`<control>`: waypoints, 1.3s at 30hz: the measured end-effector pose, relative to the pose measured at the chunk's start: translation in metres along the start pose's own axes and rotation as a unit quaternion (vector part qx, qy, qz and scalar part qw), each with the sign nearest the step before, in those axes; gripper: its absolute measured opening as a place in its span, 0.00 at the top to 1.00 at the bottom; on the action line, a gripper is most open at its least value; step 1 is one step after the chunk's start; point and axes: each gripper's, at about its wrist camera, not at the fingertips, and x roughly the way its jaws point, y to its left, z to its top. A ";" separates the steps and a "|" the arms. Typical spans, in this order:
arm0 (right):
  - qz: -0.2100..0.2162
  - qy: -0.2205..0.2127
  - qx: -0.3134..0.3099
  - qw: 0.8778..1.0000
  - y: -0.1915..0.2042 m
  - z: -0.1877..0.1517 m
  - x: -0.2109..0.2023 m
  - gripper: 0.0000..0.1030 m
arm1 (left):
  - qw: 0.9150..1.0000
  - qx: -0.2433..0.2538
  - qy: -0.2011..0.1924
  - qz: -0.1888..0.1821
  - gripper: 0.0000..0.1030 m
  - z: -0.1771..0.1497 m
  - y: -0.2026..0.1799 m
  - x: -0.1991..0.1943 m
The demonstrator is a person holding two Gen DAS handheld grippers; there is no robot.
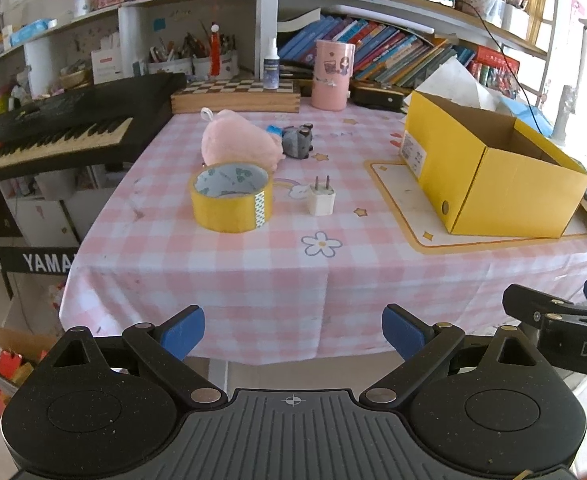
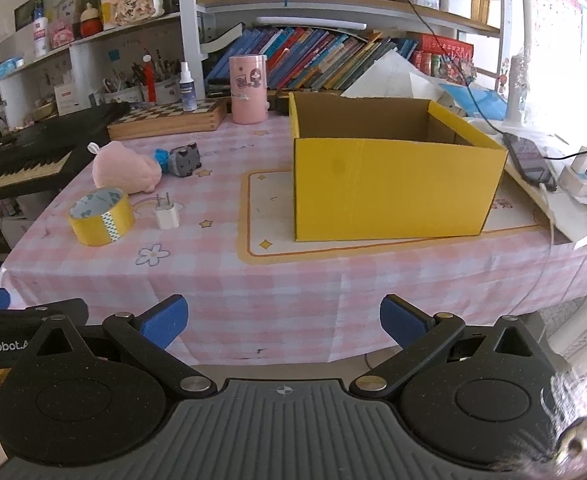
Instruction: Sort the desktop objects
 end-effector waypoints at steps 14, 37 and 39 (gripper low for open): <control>-0.009 -0.011 -0.040 0.999 0.014 0.002 -0.002 0.00 | 1.000 -0.005 -0.008 -0.008 0.06 0.002 0.008 -0.004; 0.037 0.007 -0.054 0.998 0.044 0.008 0.006 0.07 | 0.999 -0.036 0.002 0.023 0.06 -0.002 0.037 -0.010; 0.047 0.006 -0.062 0.997 0.048 0.009 0.008 0.11 | 0.998 -0.048 -0.001 0.028 0.06 -0.001 0.042 -0.010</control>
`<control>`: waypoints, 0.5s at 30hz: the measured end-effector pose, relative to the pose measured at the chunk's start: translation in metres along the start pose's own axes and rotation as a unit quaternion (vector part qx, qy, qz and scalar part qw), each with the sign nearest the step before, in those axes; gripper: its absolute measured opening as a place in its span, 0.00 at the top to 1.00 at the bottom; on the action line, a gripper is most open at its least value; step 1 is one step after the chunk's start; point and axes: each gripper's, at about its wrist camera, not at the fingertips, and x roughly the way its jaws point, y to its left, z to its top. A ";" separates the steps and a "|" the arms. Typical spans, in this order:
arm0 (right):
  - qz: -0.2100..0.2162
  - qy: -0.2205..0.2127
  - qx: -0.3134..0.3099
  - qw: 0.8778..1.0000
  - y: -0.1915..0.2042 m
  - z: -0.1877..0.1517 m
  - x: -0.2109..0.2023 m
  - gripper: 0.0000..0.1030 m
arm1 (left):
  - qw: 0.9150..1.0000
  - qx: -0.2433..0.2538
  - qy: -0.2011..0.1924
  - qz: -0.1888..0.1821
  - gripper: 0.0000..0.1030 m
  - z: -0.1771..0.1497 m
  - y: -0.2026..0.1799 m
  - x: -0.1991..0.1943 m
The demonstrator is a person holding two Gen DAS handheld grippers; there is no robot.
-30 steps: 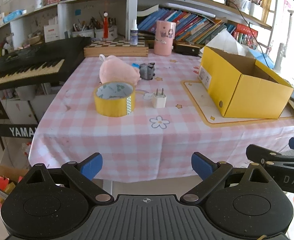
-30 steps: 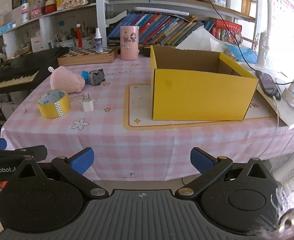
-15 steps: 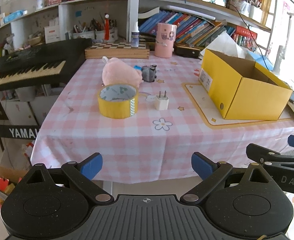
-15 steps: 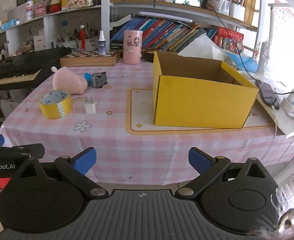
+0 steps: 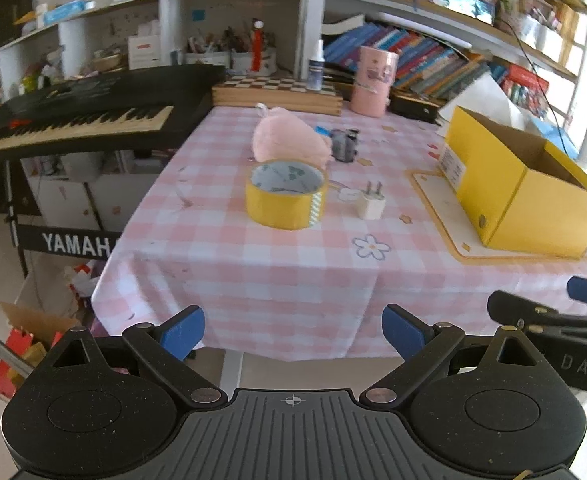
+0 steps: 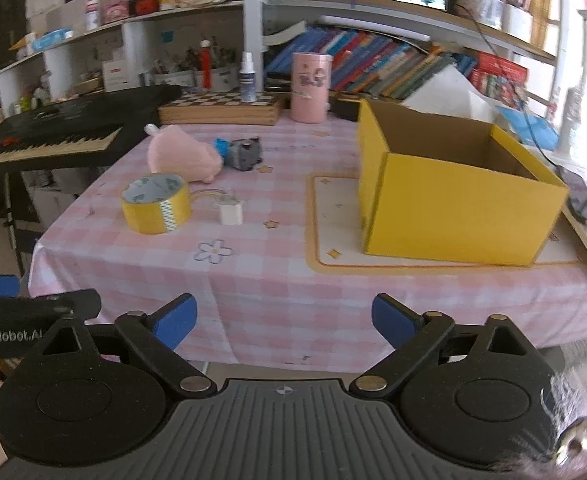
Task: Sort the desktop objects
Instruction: 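Grasp the yellow tape roll with the left tool while the right tool grasps the white plug adapter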
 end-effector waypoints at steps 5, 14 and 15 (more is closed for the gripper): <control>0.019 0.006 -0.012 1.000 0.004 0.004 0.012 0.22 | 1.000 -0.019 0.000 0.013 0.06 0.002 0.008 0.005; 0.058 0.020 -0.033 0.998 0.014 0.022 0.046 0.33 | 0.998 -0.039 0.003 0.039 0.06 0.014 0.017 0.023; 0.062 0.022 -0.035 0.997 0.014 0.025 0.051 0.33 | 0.998 -0.041 0.004 0.041 0.06 0.016 0.018 0.026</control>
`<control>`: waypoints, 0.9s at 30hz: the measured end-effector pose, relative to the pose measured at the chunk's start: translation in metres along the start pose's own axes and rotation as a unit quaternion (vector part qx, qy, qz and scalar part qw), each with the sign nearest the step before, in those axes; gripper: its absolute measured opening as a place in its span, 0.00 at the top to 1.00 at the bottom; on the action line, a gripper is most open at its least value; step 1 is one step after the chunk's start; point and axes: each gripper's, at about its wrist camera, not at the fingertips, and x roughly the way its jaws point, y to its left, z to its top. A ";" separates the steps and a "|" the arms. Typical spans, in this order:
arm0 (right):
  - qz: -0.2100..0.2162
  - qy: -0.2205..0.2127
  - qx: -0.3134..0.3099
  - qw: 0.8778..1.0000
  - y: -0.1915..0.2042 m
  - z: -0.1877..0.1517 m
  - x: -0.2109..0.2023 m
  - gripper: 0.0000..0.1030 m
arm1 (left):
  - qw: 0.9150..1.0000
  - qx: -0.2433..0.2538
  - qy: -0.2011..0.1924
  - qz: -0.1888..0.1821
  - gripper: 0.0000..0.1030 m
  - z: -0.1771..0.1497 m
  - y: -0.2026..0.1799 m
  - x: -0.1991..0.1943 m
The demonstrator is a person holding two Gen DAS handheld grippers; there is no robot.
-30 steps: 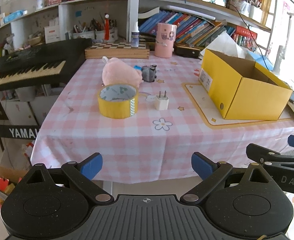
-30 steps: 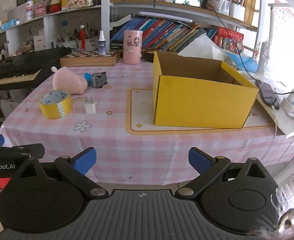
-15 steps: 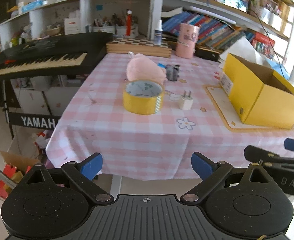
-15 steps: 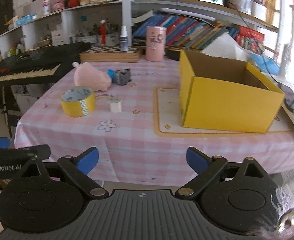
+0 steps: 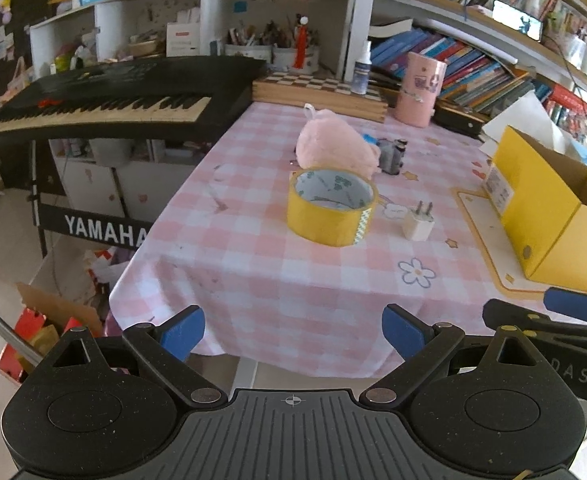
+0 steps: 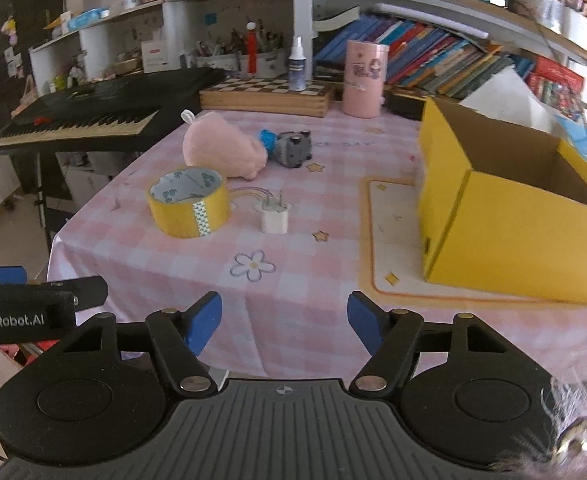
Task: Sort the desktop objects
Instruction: 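Grasp the yellow tape roll with the left tool while the right tool grasps the white plug adapter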
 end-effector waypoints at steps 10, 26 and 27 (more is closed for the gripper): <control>0.031 0.017 -0.024 0.999 -0.009 0.037 0.053 0.42 | 1.000 -0.021 0.005 0.015 0.06 0.030 -0.003 0.037; 0.069 0.070 -0.039 0.994 -0.016 0.072 0.135 0.48 | 0.999 -0.008 0.028 0.024 0.06 0.065 -0.017 0.079; 0.073 0.073 -0.039 0.994 -0.016 0.074 0.139 0.50 | 0.999 -0.006 0.030 0.023 0.06 0.067 -0.018 0.082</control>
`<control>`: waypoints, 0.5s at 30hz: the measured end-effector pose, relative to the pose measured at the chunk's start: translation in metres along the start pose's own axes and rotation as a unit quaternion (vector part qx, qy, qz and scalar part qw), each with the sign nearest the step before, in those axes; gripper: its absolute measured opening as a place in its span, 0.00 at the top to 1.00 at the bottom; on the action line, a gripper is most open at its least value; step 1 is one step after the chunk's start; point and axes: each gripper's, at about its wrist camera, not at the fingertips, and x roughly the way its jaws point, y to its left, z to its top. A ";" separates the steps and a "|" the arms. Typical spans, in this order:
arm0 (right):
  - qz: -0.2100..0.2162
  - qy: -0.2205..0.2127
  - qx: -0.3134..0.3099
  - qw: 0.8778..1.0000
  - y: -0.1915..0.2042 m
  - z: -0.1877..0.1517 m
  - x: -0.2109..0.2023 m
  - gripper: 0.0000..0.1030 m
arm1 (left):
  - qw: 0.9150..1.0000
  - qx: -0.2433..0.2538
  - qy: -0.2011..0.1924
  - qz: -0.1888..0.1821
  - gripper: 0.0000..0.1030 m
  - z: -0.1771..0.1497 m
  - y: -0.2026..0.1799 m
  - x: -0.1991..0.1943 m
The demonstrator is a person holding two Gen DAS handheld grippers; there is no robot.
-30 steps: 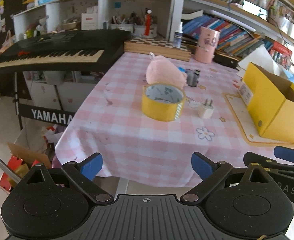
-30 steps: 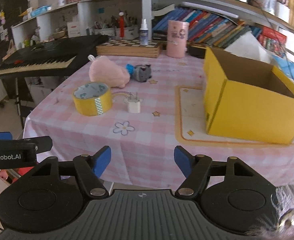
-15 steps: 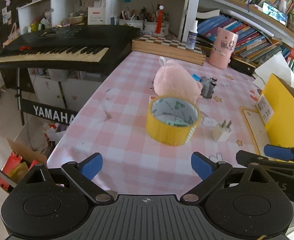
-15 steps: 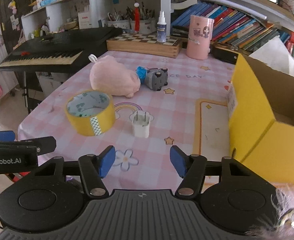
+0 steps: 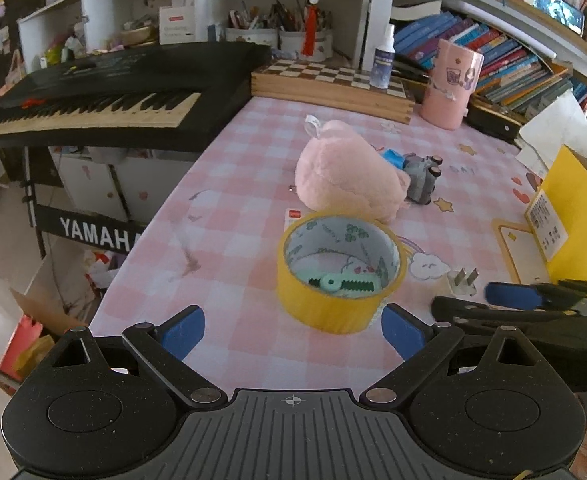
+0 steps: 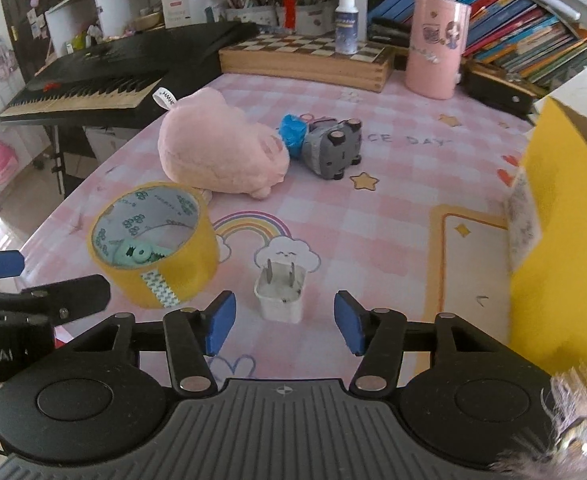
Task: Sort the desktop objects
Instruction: 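Grasp the yellow tape roll with the left tool while the right tool grasps the white plug adapter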
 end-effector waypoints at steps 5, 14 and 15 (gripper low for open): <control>0.022 0.010 0.000 1.000 -0.006 0.009 0.014 0.74 | 1.000 0.006 0.019 -0.011 0.06 0.007 -0.005 0.014; 0.013 -0.025 -0.003 1.000 -0.028 0.024 0.001 0.76 | 0.999 0.034 0.041 -0.007 0.06 0.019 -0.027 0.049; 0.012 -0.024 -0.002 1.000 -0.030 0.025 0.001 0.76 | 0.998 0.037 0.046 -0.002 0.06 0.020 -0.028 0.053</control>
